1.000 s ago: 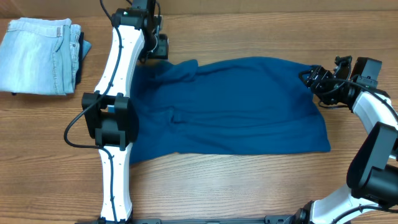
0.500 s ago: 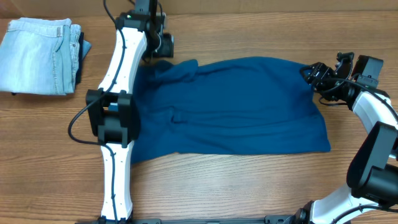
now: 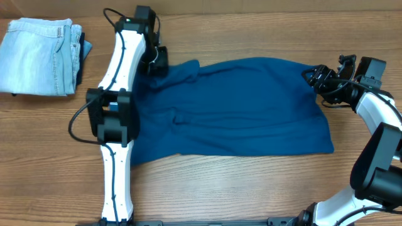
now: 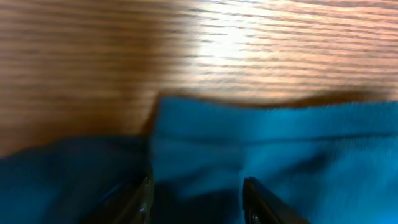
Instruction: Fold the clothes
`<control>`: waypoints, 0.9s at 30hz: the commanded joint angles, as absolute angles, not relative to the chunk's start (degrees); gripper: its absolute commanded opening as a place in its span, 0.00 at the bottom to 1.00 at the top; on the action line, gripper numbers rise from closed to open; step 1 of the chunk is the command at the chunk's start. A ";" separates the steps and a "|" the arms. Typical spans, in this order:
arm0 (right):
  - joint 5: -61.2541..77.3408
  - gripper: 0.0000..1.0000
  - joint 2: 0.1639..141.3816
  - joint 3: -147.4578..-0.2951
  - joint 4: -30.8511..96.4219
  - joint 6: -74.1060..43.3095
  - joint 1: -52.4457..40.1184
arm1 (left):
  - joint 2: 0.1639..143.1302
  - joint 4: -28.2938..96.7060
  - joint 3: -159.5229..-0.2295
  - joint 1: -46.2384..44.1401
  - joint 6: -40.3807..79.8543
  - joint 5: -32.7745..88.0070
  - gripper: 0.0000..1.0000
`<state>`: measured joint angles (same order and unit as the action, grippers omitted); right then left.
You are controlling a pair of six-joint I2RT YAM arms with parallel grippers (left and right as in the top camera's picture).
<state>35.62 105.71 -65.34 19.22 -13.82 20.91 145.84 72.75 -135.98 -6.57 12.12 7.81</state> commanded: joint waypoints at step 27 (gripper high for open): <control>36.07 0.77 106.24 -66.06 20.03 -13.47 20.62 | 137.58 71.59 -125.82 -6.33 23.86 3.73 0.63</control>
<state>35.64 105.71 -65.34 20.21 -13.69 20.91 137.67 74.04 -130.76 -6.31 22.41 1.45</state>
